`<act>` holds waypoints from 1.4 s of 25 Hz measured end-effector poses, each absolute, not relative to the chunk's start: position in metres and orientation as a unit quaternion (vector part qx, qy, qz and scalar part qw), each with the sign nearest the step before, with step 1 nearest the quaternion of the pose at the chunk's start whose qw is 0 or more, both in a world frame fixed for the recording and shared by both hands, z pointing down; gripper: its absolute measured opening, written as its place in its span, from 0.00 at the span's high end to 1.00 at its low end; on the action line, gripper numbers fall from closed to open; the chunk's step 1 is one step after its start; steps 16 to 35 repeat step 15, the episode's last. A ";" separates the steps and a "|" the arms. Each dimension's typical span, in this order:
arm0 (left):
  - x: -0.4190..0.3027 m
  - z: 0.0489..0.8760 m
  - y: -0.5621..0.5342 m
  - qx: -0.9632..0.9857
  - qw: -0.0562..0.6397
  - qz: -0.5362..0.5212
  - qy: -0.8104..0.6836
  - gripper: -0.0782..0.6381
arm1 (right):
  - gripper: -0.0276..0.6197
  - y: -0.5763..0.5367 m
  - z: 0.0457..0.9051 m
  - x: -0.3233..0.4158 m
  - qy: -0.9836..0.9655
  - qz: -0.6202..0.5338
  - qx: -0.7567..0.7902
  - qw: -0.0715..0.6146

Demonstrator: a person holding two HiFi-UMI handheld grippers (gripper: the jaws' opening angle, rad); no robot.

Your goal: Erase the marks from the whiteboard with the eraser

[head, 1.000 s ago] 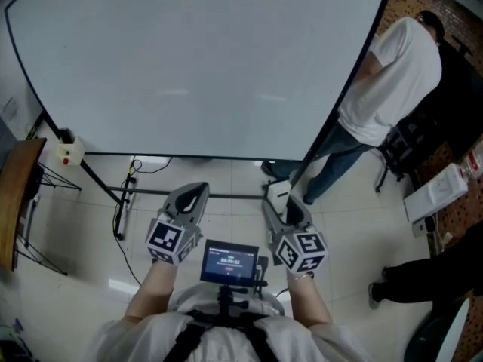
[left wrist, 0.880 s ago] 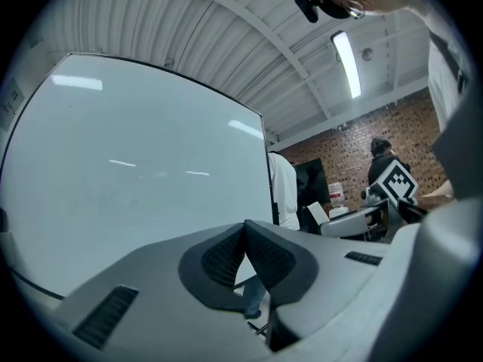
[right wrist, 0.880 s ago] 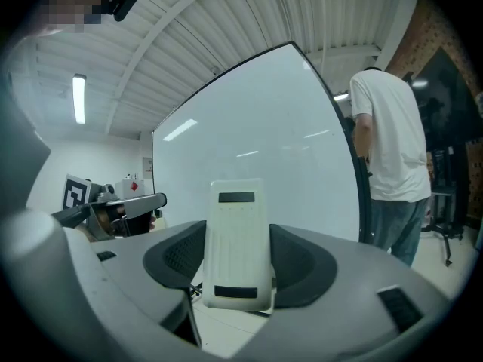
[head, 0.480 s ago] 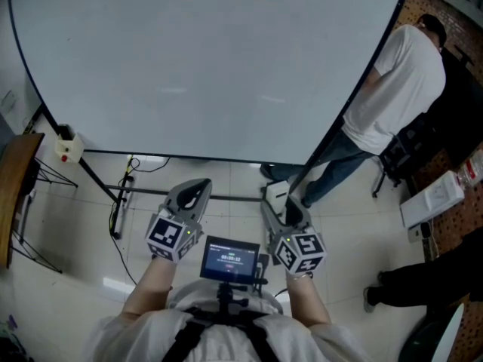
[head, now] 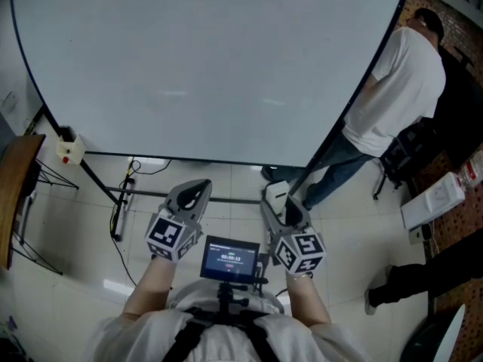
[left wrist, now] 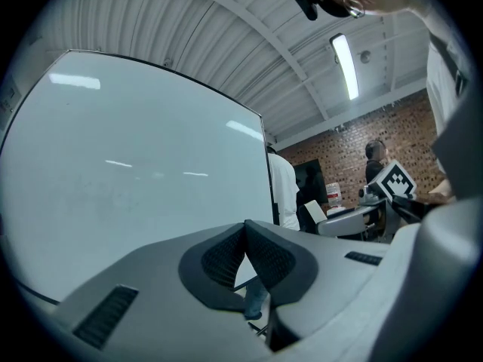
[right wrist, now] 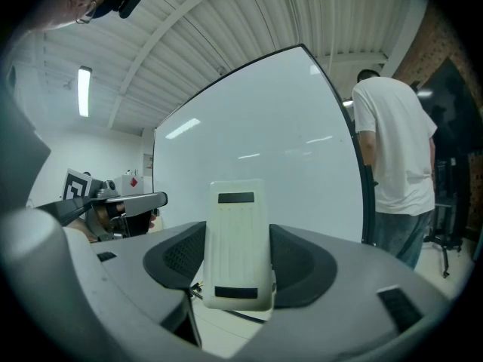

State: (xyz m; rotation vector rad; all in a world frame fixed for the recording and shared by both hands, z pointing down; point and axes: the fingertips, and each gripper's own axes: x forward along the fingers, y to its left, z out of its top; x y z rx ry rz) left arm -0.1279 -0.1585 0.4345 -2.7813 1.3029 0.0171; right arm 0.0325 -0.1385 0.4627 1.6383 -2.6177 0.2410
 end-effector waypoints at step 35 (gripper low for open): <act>-0.123 0.432 -0.166 -0.905 0.033 0.006 0.424 0.88 | 0.56 -0.149 0.457 0.038 -0.844 0.075 0.531 0.017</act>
